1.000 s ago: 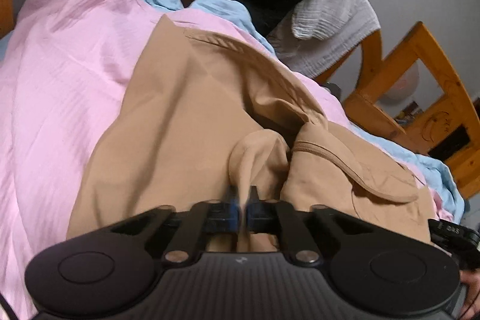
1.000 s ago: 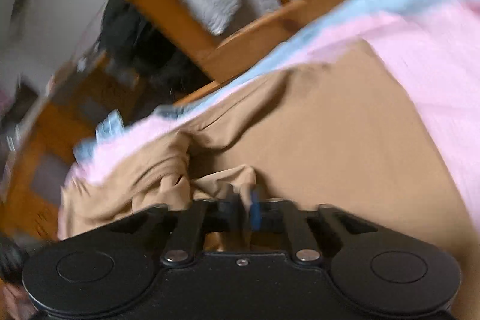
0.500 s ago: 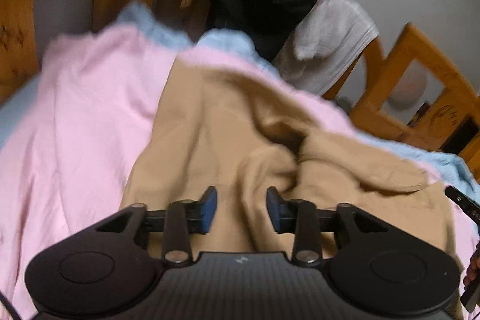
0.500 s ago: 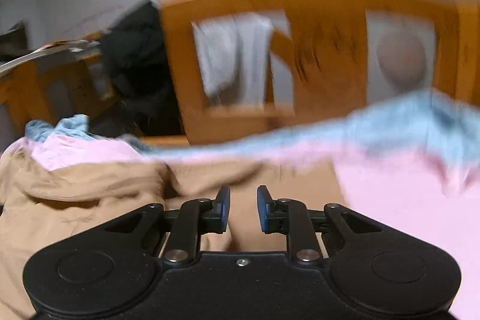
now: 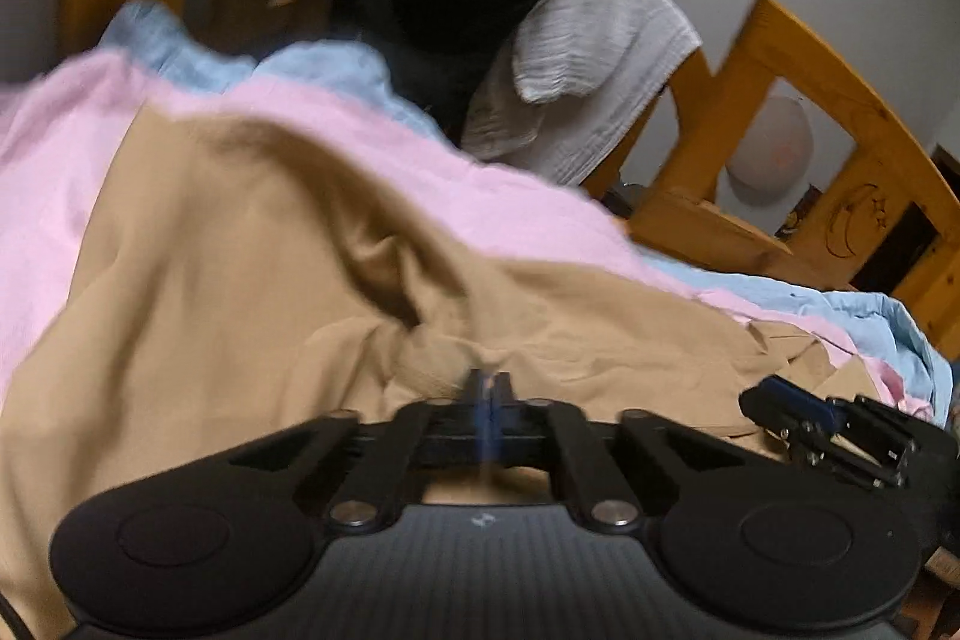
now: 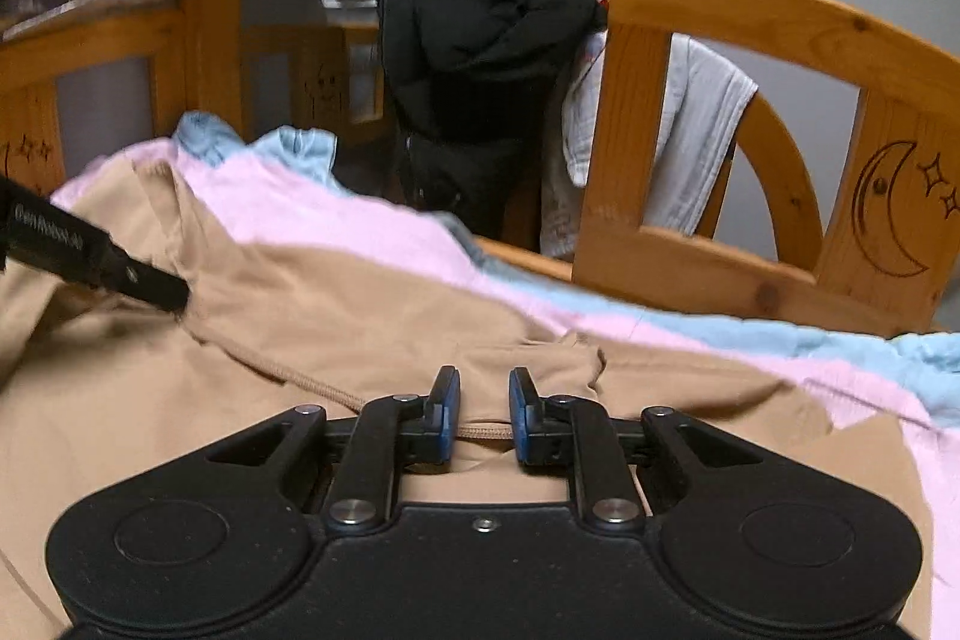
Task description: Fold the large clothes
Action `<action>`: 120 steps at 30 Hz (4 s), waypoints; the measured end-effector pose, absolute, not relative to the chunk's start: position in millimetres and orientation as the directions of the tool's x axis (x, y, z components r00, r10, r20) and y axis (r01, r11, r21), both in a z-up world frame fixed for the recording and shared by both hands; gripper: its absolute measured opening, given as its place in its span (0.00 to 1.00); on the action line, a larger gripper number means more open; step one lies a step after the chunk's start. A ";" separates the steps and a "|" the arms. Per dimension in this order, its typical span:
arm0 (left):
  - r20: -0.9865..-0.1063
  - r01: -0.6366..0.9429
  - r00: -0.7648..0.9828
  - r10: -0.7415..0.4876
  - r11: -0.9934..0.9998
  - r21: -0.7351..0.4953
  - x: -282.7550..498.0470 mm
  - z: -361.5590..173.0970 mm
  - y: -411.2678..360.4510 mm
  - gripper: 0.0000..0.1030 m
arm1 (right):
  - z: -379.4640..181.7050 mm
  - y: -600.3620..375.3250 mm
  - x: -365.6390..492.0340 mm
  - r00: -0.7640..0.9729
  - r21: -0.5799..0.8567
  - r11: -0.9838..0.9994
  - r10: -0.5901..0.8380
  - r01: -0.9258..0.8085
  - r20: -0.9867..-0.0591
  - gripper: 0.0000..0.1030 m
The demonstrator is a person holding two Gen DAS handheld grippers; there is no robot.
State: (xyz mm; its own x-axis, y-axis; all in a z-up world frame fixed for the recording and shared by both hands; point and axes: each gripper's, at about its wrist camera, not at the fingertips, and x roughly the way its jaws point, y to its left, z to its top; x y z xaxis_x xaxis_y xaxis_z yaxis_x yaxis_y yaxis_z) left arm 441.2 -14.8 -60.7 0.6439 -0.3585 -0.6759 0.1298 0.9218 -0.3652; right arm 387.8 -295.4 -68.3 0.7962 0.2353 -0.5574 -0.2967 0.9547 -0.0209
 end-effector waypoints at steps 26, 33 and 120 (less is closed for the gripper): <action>-0.559 0.099 0.808 -0.187 0.978 -0.184 250.9 65.4 26.7 1.00 | 50.3 -362.2 217.2 0.840 0.061 0.941 0.327 -0.334 -0.433 0.84; -0.511 0.025 0.857 -0.059 0.997 -0.074 171.2 113.7 8.9 1.00 | 90.6 -365.1 131.9 0.847 0.127 0.938 0.345 -0.322 -0.404 0.97; -0.732 0.298 0.673 0.103 0.868 0.396 84.5 -31.6 64.2 0.18 | -40.2 -374.4 27.2 0.689 -0.549 0.627 -0.027 -0.552 -0.724 0.11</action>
State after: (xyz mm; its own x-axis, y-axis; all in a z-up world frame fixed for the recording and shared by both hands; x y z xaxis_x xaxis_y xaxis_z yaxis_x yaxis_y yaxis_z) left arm 84.5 64.2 -31.6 0.6731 0.1031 -0.7323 0.2985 0.8682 0.3965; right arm 27.2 -374.4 -40.2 0.6893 -0.0268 -0.7240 -0.5523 0.6273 -0.5490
